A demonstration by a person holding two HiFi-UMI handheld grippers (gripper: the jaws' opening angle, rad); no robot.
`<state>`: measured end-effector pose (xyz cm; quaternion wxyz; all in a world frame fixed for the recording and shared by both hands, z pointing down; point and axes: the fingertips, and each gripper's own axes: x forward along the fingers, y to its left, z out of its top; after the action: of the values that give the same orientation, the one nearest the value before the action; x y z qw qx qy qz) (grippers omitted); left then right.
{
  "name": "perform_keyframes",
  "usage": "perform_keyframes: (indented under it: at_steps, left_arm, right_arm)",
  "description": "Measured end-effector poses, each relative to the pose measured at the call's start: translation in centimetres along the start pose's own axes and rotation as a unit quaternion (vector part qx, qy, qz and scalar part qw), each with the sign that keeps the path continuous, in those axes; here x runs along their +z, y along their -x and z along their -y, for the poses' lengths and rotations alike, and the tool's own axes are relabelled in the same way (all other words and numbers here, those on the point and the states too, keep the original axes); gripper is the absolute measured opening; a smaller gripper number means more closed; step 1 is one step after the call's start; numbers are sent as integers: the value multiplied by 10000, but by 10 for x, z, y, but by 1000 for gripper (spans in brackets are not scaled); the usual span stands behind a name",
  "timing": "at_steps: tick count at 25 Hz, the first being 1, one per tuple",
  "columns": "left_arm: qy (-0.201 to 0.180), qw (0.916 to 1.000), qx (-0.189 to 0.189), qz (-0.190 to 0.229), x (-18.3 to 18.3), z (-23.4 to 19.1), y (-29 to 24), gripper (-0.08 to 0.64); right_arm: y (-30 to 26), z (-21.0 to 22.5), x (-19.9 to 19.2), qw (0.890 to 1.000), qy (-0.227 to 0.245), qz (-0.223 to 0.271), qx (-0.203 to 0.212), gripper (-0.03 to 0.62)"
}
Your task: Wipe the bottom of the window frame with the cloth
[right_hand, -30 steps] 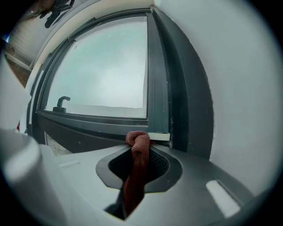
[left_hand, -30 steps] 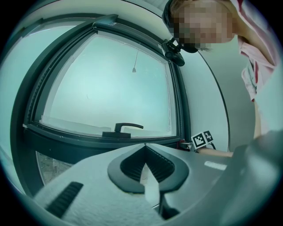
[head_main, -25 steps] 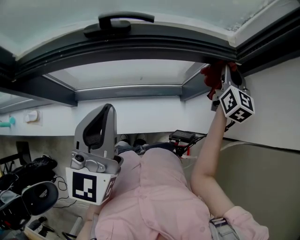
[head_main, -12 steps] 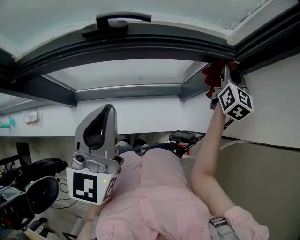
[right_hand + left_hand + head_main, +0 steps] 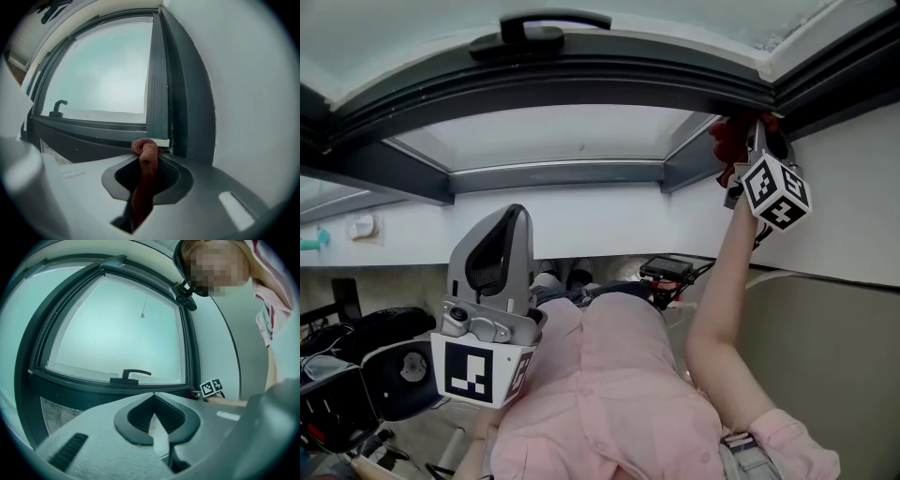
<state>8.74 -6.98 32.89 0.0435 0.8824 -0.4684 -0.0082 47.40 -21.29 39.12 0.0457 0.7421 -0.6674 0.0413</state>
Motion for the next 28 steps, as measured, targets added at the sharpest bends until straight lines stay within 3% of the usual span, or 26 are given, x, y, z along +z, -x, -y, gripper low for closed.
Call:
perform_keyframes:
  at_steps: [6, 10, 15, 22, 28]
  left_arm:
    - [16, 10000, 5, -25, -3, -4, 10, 0]
    - [27, 10000, -52, -26, -4, -4, 18, 0]
    - [78, 9999, -125, -49, -9, -6, 30, 0]
    - [43, 9994, -275, 222, -5, -21, 82, 0]
    - [114, 9992, -368, 119, 3, -42, 88, 0]
  right_arm:
    - [16, -14, -4, 9996, -178, -41, 217, 55]
    - [40, -35, 0, 9970, -459, 135, 610, 55]
    - [73, -73, 13, 9906, -612, 440, 1142, 57]
    - [152, -155, 42, 9826, -260, 791, 1659, 57]
    - [173, -201, 45, 9775, -458, 573, 1977, 58]
